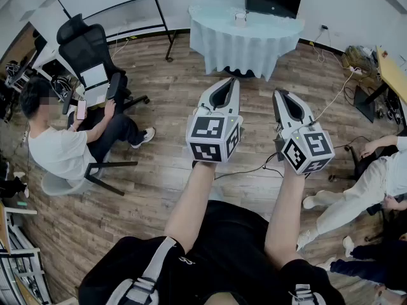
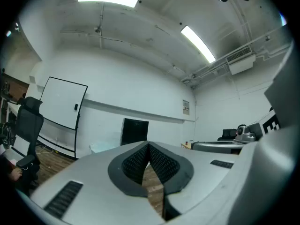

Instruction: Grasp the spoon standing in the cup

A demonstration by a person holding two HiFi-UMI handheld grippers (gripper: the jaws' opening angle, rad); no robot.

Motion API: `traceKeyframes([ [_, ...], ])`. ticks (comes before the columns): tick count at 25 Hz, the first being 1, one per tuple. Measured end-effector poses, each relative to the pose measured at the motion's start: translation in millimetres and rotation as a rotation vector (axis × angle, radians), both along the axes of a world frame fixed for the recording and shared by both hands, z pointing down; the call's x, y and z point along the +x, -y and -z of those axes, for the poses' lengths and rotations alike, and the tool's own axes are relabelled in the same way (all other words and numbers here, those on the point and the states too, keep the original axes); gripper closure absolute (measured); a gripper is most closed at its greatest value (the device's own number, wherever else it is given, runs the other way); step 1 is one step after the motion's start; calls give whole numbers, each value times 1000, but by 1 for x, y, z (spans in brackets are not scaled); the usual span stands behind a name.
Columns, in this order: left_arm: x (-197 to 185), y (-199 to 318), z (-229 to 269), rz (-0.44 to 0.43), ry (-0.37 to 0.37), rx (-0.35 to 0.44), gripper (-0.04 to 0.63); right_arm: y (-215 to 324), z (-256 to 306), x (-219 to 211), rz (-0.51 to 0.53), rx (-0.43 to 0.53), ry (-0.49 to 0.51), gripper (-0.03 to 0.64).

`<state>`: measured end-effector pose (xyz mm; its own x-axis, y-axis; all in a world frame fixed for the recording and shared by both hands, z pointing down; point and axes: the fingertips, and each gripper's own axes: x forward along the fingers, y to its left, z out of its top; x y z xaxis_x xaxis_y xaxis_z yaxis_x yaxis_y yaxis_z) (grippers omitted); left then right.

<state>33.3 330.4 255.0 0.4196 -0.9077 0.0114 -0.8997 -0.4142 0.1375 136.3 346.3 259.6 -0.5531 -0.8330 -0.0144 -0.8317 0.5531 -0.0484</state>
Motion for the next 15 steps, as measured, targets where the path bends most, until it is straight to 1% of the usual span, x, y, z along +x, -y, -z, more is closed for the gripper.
traceKeyframes([
  [10,-6,35,-9,-18,0,-20,592,35,-8,-7,-8,-20,5,614],
  [15,-24,62,-11,-18,2,-29,592,63,-10,-28,-22,1,-16,612],
])
